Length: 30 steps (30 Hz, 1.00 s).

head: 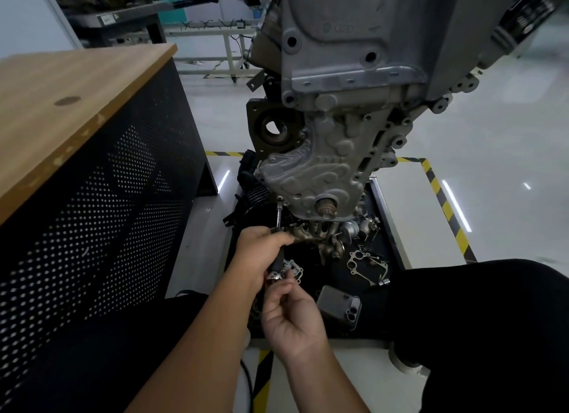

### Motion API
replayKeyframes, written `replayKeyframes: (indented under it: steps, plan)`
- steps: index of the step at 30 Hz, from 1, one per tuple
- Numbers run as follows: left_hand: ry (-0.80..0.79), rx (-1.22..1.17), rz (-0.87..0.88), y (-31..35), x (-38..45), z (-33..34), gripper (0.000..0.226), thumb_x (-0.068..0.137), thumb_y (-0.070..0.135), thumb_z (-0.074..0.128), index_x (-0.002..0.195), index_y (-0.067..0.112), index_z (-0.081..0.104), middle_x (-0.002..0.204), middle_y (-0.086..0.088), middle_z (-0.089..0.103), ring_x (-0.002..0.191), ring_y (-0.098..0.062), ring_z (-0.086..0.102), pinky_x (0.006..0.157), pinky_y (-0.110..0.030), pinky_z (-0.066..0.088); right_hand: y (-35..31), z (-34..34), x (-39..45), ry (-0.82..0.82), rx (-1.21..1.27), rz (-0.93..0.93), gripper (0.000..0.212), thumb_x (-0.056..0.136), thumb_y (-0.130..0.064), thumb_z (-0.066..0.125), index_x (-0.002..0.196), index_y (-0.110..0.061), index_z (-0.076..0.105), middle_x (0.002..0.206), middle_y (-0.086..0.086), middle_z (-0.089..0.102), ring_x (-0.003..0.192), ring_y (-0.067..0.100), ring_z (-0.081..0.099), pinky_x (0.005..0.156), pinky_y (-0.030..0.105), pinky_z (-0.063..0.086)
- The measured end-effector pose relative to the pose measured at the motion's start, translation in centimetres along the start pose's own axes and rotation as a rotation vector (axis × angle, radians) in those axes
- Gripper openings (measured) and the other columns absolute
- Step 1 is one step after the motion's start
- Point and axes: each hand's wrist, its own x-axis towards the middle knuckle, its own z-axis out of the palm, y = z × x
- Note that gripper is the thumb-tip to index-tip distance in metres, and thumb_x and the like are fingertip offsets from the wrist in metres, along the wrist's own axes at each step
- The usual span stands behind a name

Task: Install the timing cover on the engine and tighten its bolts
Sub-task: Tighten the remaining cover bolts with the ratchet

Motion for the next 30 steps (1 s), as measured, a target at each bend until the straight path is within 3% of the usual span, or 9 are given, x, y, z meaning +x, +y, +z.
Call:
replayKeyframes:
  steps: [5,9,12,13,15,17,19,24,30]
  plan:
    - [-0.097,0.026,-0.079,-0.3,0.7,-0.9,0.030,0.083,0.033,0.079,0.062,0.014,0.068,0.050,0.002,0.060,0.042,-0.015,0.057,0.044,-0.023,0.043,-0.2,-0.3,0.4,0.032,-0.216,-0.048,0.018,0.077,-0.003,0.069,0.092,0.006,0.069,0.084,0.017,0.063,0.046,0.013,0.062,0.044,0.022,0.056]
    - [-0.062,0.047,-0.039,-1.3,0.9,0.1,0.030,0.089,0.025,0.076,0.063,0.013,0.067,0.051,0.004,0.064,0.043,-0.008,0.059,0.042,-0.016,0.041,-0.8,-0.6,0.4,0.146,-1.072,-0.584,0.008,0.096,-0.005,0.068,0.102,-0.011,0.067,0.063,0.005,0.070,0.053,0.017,0.068,0.051,0.031,0.059]
    - [-0.021,0.027,-0.031,-1.5,0.9,1.0,0.028,0.087,0.024,0.077,0.061,0.015,0.071,0.067,-0.007,0.074,0.056,-0.015,0.068,0.052,-0.022,0.048,-1.3,-0.6,0.5,0.125,-1.611,-0.938,0.030,0.098,-0.009,0.066,0.100,-0.038,0.063,0.069,0.001,0.074,0.053,0.020,0.072,0.053,0.037,0.062]
    - [-0.005,0.025,-0.025,-1.5,0.9,1.0,0.032,0.085,0.024,0.078,0.056,0.015,0.071,0.064,-0.006,0.073,0.053,-0.014,0.067,0.050,-0.021,0.047,-1.4,-0.5,0.4,0.119,-1.587,-0.920,0.027,0.098,-0.009,0.066,0.100,-0.035,0.064,0.069,0.001,0.074,0.053,0.020,0.071,0.052,0.037,0.061]
    - [-0.009,-0.003,-0.031,-1.1,0.8,0.8,0.034,0.083,0.026,0.082,0.052,0.016,0.071,0.055,-0.001,0.067,0.045,-0.012,0.063,0.044,-0.019,0.044,-1.6,0.2,0.0,0.128,-1.255,-0.650,0.011,0.100,-0.007,0.063,0.104,-0.016,0.068,0.063,0.005,0.071,0.049,0.018,0.066,0.047,0.030,0.056]
    - [-0.058,-0.088,-0.094,-0.7,0.8,0.2,0.034,0.084,0.037,0.081,0.062,0.015,0.068,0.046,0.004,0.055,0.034,-0.012,0.050,0.036,-0.018,0.035,-2.3,0.6,0.1,0.112,-0.789,-0.328,0.007,0.100,-0.009,0.061,0.100,-0.004,0.066,0.065,0.011,0.066,0.041,0.010,0.055,0.039,0.020,0.047]
    - [-0.085,-0.180,-0.182,-0.5,1.4,-0.4,0.038,0.091,0.049,0.070,0.080,0.013,0.067,0.049,0.007,0.041,0.035,-0.007,0.032,0.034,-0.017,0.023,-3.4,0.6,0.2,0.093,-0.577,-0.225,0.008,0.099,-0.013,0.057,0.096,-0.006,0.060,0.070,0.015,0.061,0.034,0.005,0.044,0.033,0.016,0.037]
    - [-0.006,-0.478,-0.270,-0.4,2.6,-1.3,0.023,0.094,0.005,0.049,0.092,0.000,0.071,0.063,-0.004,0.055,0.046,-0.010,0.045,0.038,-0.021,0.032,-4.9,0.4,0.5,0.084,-0.645,-0.252,0.012,0.096,-0.012,0.051,0.093,-0.003,0.059,0.067,0.013,0.060,0.030,0.004,0.035,0.029,0.016,0.030]
    - [0.036,-0.556,-0.208,-0.2,3.0,-0.7,0.039,0.094,-0.019,0.028,0.102,-0.005,0.063,0.083,-0.017,0.063,0.063,-0.014,0.054,0.043,-0.018,0.044,-4.9,-0.1,0.7,0.159,-0.715,-0.264,0.017,0.094,-0.012,0.047,0.080,-0.007,0.053,0.062,0.011,0.058,0.029,0.005,0.031,0.028,0.017,0.025]
